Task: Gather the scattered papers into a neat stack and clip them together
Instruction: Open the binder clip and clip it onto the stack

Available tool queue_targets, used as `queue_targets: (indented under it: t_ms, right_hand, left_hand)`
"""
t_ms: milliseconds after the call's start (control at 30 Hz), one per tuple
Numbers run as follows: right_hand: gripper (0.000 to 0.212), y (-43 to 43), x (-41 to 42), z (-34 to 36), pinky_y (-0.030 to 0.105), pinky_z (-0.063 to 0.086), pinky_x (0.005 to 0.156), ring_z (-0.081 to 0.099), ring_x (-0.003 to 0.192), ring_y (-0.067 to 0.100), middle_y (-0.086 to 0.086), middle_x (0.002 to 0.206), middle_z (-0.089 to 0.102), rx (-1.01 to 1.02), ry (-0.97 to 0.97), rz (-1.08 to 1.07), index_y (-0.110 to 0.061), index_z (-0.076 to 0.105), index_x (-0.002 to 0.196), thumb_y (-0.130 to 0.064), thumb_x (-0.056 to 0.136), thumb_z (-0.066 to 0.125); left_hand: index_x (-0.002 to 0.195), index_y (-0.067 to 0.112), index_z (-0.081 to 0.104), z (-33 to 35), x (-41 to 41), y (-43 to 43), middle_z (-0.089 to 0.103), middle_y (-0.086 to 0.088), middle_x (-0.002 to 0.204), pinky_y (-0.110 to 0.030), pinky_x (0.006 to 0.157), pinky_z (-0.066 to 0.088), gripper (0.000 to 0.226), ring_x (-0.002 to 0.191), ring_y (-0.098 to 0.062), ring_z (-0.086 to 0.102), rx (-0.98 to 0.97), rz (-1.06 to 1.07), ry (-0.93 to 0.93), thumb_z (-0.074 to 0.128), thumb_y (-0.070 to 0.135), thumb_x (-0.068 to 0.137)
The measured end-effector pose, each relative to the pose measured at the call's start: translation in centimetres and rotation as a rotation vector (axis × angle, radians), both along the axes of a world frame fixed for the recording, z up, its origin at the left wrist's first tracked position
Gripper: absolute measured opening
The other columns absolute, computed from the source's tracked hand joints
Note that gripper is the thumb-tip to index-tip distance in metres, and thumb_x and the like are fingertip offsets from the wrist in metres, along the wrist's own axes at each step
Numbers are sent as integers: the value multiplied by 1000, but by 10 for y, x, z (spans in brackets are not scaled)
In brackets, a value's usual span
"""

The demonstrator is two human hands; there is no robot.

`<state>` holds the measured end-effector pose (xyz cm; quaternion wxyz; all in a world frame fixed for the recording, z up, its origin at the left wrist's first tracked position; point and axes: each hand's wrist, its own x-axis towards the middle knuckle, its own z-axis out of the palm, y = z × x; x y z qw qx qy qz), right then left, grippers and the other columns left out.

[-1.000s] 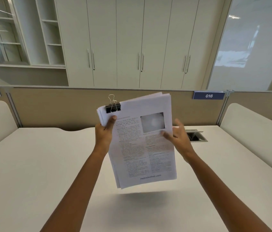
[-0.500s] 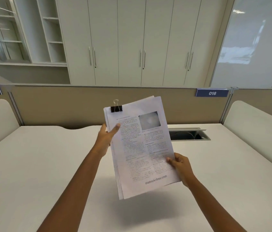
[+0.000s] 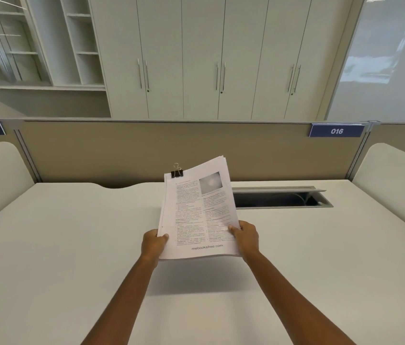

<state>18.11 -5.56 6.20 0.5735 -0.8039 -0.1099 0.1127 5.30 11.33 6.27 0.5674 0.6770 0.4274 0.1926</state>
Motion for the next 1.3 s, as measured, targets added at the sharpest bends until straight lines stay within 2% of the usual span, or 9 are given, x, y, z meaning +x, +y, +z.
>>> queue_targets:
  t_ms: [100, 233, 533, 633, 700, 867, 967, 1133, 1300]
  right_hand:
    - [23, 27, 7, -10, 32, 47, 77, 61, 93, 31, 19, 112, 65, -37, 7, 13, 3, 60, 106, -12, 91, 52]
    - [25, 63, 13, -27, 36, 49, 87, 61, 103, 33, 18, 116, 62, -73, 40, 30, 4, 58, 109, -13, 91, 52]
    - [26, 126, 29, -54, 28, 49, 85, 60, 109, 29, 14, 122, 60, -148, 58, 93, 0, 55, 113, -17, 93, 51]
    - [26, 139, 39, -58, 27, 48, 84, 60, 108, 28, 13, 122, 61, -174, 31, 95, -1, 55, 112, -18, 92, 52]
    - [28, 145, 46, -60, 32, 49, 88, 61, 107, 28, 12, 122, 61, -204, 3, 93, -3, 55, 114, -21, 91, 53]
    - [39, 152, 56, -65, 35, 46, 97, 51, 116, 25, 10, 129, 50, -434, -188, 104, -9, 49, 124, -30, 91, 53]
    - [42, 154, 55, -68, 33, 45, 95, 47, 118, 23, 9, 133, 43, -534, -292, 117, -10, 45, 127, -31, 92, 50]
    - [43, 156, 54, -69, 29, 45, 95, 46, 118, 20, 6, 137, 39, -598, -340, 143, -11, 40, 132, -34, 95, 45]
    - [55, 148, 54, -69, 30, 40, 100, 36, 127, 20, 6, 142, 33, -599, -327, 236, -12, 29, 139, -41, 94, 42]
  left_hand:
    - [109, -9, 58, -7, 6, 23, 60, -22, 120, -42, 87, 47, 24, 104, -40, 57, 68, 53, 40, 50, 1, 90]
    - [111, -9, 58, -14, 15, 55, 60, -22, 121, -43, 87, 47, 25, 104, -43, 56, 158, 83, 109, 51, 3, 90]
    - [114, -7, 59, -40, 38, 112, 61, -24, 120, -42, 93, 43, 28, 108, -42, 56, 265, 130, 219, 53, 4, 89]
    - [114, -7, 58, -49, 47, 122, 61, -24, 121, -42, 93, 43, 28, 109, -43, 55, 292, 138, 235, 52, 4, 89]
    - [113, -8, 58, -55, 53, 127, 60, -26, 120, -43, 93, 43, 28, 108, -43, 56, 309, 154, 231, 52, 3, 88]
    - [110, -11, 57, -60, 62, 137, 58, -30, 117, -46, 92, 45, 26, 106, -45, 55, 407, 141, 290, 51, 0, 87]
    - [115, -8, 54, -60, 64, 134, 51, -30, 118, -47, 94, 43, 30, 109, -45, 52, 501, 121, 444, 50, 7, 90]
    - [124, 7, 46, -62, 62, 130, 46, -13, 126, -34, 92, 45, 32, 114, -28, 48, 739, 26, 672, 41, 20, 96]
    - [141, 7, 23, -63, 59, 130, 43, -11, 138, -33, 99, 42, 55, 123, -26, 44, 771, -51, 656, 40, 32, 95]
